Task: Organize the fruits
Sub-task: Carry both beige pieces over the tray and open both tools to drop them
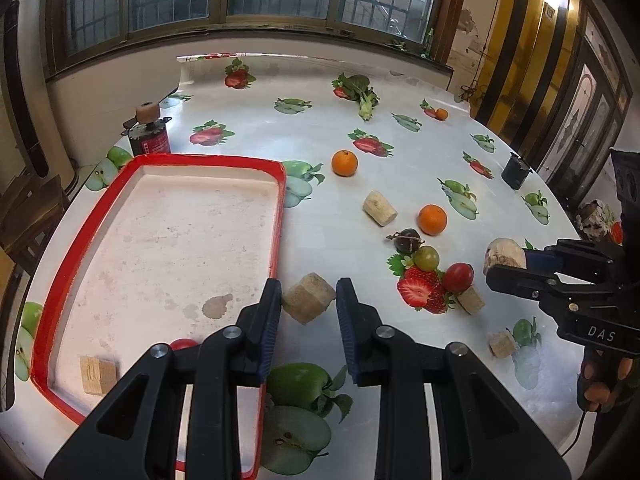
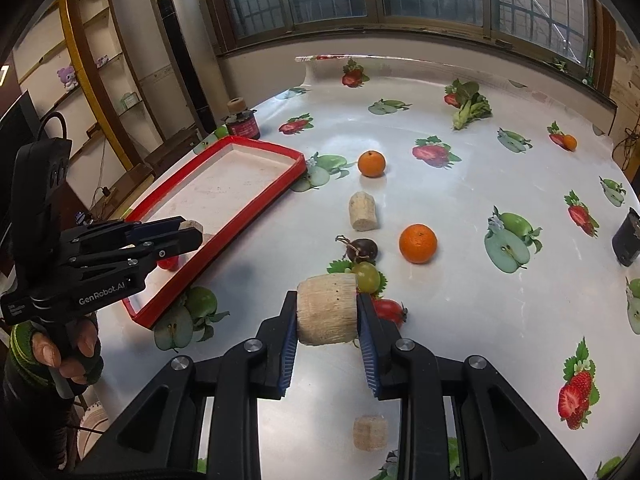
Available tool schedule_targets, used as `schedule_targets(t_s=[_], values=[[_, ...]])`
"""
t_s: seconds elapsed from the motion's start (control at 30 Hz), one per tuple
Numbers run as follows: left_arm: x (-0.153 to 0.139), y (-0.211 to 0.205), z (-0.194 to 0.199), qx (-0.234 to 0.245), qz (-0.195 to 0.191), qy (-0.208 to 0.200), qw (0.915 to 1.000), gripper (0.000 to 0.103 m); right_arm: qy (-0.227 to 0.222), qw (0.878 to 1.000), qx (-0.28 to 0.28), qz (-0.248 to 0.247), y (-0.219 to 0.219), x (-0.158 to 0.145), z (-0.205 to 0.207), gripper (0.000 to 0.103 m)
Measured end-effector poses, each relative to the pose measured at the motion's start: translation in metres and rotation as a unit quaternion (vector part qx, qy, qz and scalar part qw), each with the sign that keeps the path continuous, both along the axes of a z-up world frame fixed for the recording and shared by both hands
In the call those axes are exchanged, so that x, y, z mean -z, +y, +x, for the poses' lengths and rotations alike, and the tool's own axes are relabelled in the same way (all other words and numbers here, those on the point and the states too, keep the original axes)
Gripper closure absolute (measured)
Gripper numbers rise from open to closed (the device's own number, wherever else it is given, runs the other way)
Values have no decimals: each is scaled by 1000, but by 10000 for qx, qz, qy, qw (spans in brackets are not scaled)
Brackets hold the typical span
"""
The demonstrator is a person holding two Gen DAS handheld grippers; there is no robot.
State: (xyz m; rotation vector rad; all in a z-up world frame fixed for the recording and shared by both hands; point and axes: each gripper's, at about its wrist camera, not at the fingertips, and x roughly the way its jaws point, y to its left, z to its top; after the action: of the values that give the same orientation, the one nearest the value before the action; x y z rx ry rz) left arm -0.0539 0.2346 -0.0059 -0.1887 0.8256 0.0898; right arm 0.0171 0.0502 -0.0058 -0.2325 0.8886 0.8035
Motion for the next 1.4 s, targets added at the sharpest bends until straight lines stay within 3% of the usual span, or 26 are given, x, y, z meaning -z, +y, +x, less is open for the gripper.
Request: schedule_targets(t_s=[0.93, 1.4], values=[[3, 76, -19, -677, -111, 53, 9976, 77, 28, 9954, -960, 4, 112, 0, -4, 75], [14, 131, -17, -1281, -196, 237, 9913, 77, 279, 9908, -1327, -41, 189, 22, 11, 75]])
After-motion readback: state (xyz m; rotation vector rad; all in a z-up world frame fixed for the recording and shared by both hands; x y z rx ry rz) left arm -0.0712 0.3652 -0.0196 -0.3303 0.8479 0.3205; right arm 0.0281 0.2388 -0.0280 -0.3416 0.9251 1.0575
